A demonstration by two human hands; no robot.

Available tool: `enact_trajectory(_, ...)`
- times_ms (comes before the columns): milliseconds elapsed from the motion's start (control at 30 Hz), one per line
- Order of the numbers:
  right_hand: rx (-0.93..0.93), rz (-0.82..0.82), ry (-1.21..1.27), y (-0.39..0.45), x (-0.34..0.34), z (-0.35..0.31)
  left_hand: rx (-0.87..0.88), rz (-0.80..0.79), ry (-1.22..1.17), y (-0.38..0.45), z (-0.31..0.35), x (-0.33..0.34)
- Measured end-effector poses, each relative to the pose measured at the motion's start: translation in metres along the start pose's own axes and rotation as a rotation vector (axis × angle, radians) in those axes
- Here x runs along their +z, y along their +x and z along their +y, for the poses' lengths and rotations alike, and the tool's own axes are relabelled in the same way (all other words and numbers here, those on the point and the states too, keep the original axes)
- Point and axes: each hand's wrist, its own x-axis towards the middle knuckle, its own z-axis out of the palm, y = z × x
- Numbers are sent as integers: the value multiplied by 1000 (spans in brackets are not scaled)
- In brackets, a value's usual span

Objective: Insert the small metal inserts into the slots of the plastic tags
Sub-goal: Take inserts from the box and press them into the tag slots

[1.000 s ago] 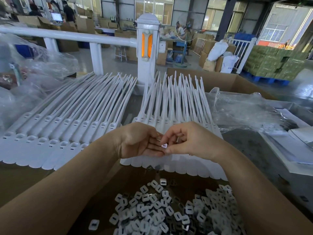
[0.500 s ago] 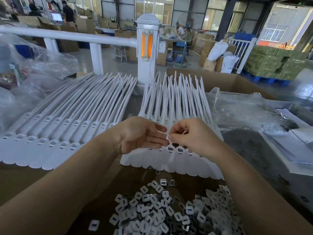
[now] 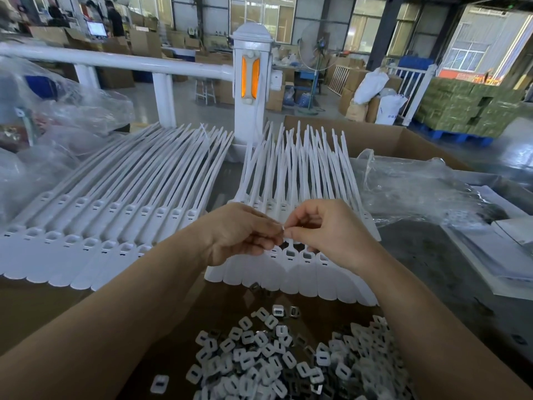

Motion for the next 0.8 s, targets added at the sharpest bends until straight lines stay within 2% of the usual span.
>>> enact_trajectory(233,-37,-20,-46,1,0,-2,24,-19,-8,-1,2,-2)
enact_trajectory(433,65,17,97,2,-5,1,71,-4,-14,-2,2,1)
enact_trajectory(567,109,-26,117,2,-3,2,102,29,27,-1,1,4)
enact_trajectory(667,159,-33,107,3,-1,3,137,69,140,-1,-2,4)
enact_trajectory(800,296,-32,2,3,0,8,256,235,541,4,-9,4)
